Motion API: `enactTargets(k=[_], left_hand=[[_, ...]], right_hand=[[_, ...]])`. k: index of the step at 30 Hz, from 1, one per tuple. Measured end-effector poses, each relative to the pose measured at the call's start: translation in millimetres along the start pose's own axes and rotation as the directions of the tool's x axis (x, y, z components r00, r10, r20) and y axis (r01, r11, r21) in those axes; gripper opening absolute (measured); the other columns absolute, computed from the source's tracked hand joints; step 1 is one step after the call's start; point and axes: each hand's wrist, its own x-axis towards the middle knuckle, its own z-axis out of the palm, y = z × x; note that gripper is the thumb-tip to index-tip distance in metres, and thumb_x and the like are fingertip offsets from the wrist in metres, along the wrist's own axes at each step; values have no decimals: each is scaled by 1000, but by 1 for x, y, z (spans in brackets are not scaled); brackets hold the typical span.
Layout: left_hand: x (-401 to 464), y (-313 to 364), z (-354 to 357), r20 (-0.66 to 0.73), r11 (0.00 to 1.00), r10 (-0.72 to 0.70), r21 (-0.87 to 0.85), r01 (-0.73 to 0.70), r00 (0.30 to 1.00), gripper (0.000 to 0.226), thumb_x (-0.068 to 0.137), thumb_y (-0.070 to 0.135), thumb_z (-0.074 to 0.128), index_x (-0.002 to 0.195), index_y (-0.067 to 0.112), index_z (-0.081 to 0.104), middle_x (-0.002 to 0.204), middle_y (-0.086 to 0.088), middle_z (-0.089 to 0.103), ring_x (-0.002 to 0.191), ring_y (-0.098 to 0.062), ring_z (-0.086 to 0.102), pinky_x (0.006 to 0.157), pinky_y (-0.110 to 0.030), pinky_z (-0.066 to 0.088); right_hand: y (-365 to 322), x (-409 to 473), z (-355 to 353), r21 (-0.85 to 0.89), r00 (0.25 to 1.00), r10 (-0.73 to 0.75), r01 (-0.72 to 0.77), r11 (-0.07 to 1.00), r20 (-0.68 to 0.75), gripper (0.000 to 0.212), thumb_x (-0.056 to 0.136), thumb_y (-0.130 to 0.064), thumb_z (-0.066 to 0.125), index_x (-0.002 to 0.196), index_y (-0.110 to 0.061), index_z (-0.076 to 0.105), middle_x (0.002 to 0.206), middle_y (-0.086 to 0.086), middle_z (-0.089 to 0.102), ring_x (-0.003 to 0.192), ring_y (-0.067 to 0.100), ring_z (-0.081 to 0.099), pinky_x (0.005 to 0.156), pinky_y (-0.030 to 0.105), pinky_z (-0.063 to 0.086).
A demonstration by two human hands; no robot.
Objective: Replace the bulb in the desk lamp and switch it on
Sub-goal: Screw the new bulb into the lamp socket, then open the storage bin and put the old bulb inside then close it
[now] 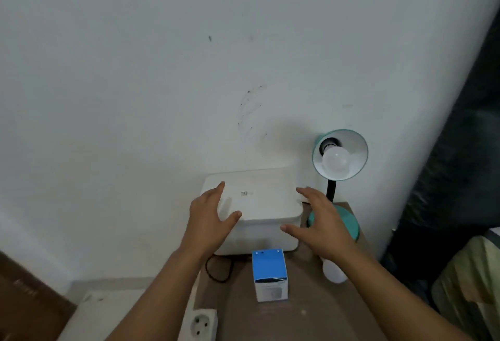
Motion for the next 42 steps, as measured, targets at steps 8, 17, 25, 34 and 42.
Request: enactTargets(k=[8, 17, 25, 34, 42], left_hand=[[8, -41, -9, 211, 954, -240, -130, 271, 948, 139, 59, 81, 72, 160, 22, -3, 166, -3, 17, 150, -27, 20, 121, -49, 25], [4, -47, -9, 177, 933, -180, -280, 225, 968, 108, 79, 40, 82, 159, 17, 13, 155, 1, 40, 120, -4, 37, 98, -19, 34], [1, -38, -23, 73, 941, -144, -298, 159, 987, 110, 75, 37, 86, 159, 23, 16, 142, 22, 35, 129, -1, 37, 101, -16, 34], [-77, -15, -37, -4, 927, -145, -350, 134, 989, 103, 68, 34, 91, 144, 49, 23, 129, 42, 41, 114, 19, 47, 90, 1, 38], [-188, 1, -18, 38, 891, -193, -412, 191, 980, 99, 65, 26, 93, 131, 58, 25, 103, 55, 38, 101, 24, 46, 82, 4, 36]], right_hand=[[7, 35, 21, 37, 950, 216, -230, 973, 225, 132, 58, -63, 80, 155, -23, 0, 163, -1, 4, 148, 17, 11, 119, 36, 18], [13, 37, 28, 114, 957, 208, -233, 966, 202, 110, 73, -41, 80, 155, -17, 10, 157, 1, 28, 140, 19, 32, 111, 28, 29], [4, 34, 22, 191, 976, 167, -192, 963, 141, 117, 64, -47, 82, 154, -23, 12, 157, -7, 25, 141, 9, 27, 116, 34, 27], [-18, -45, -2, 184, 983, 157, -171, 968, 90, 98, 71, -31, 82, 142, -43, 16, 139, -29, 31, 124, -5, 32, 99, 10, 30], [-5, -150, -23, 146, 961, 224, -248, 958, 159, 108, 65, -40, 84, 149, -40, 16, 149, -23, 26, 139, 5, 25, 109, 27, 26]])
